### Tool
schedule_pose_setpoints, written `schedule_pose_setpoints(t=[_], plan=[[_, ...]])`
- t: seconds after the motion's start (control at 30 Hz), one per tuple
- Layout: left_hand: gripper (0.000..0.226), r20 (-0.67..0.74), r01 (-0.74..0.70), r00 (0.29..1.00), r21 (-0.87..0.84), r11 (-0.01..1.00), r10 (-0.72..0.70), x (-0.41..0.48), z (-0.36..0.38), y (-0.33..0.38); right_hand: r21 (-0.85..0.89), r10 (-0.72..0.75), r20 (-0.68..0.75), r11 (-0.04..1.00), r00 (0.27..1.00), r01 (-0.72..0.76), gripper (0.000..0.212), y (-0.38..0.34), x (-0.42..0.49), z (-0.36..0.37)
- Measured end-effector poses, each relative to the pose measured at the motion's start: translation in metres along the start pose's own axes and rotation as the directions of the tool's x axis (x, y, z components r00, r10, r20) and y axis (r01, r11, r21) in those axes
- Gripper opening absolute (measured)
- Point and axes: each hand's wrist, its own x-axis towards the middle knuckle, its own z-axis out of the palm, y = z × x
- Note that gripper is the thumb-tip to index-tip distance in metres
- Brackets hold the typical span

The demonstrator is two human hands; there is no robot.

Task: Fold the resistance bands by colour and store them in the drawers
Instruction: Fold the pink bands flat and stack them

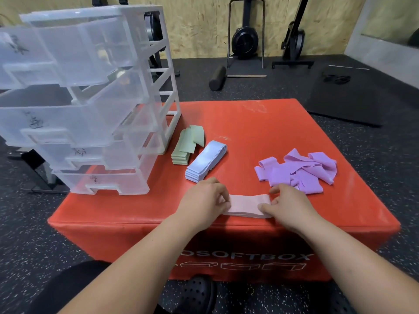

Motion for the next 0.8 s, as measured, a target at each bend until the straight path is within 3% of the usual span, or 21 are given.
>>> schedule_pose_setpoints(t=[0.07, 0.13, 0.27, 0.37, 0.53, 0.7, 0.8], plan=[[0.009, 0.003, 0.01, 1.0, -0.015, 1.0, -0.01, 0.0, -0.001, 0.0, 0.071, 0.015, 0.013, 0.997, 1.0, -0.015, 0.022, -0.005, -0.003, -0.003], [0.018, 0.008, 0.02, 1.0, -0.019, 1.0, -0.02, 0.0, -0.001, -0.001, 0.103, 0.001, 0.023, 0.995, 1.0, -0.003, 0.01, -0.009, -0.006, -0.004], [0.051, 0.042, 0.027, 0.999, -0.015, 1.0, -0.026, 0.002, -0.001, -0.001, 0.166, -0.068, -0.001, 0.984, 0.998, 0.067, 0.005, -0.017, -0.011, -0.01], [0.069, 0.075, 0.002, 0.997, -0.09, 0.996, 0.005, 0.003, -0.003, -0.003, 0.266, -0.159, 0.015, 0.952, 0.987, 0.15, 0.017, -0.025, -0.012, -0.02], [0.053, 0.102, 0.075, 0.994, -0.328, 0.942, -0.043, 0.003, -0.003, -0.008, 0.3, -0.309, -0.059, 0.901, 0.949, 0.312, 0.024, -0.037, -0.01, -0.022], [0.025, 0.068, 0.079, 0.996, -0.444, 0.892, -0.054, 0.005, -0.011, -0.012, 0.369, -0.33, -0.132, 0.859, 0.935, 0.356, 0.03, -0.046, 0.003, -0.022], [0.025, 0.058, 0.11, 0.994, -0.498, 0.86, -0.093, 0.002, -0.016, -0.012, 0.432, -0.311, -0.151, 0.833, 0.938, 0.346, 0.031, -0.052, 0.009, -0.019]])
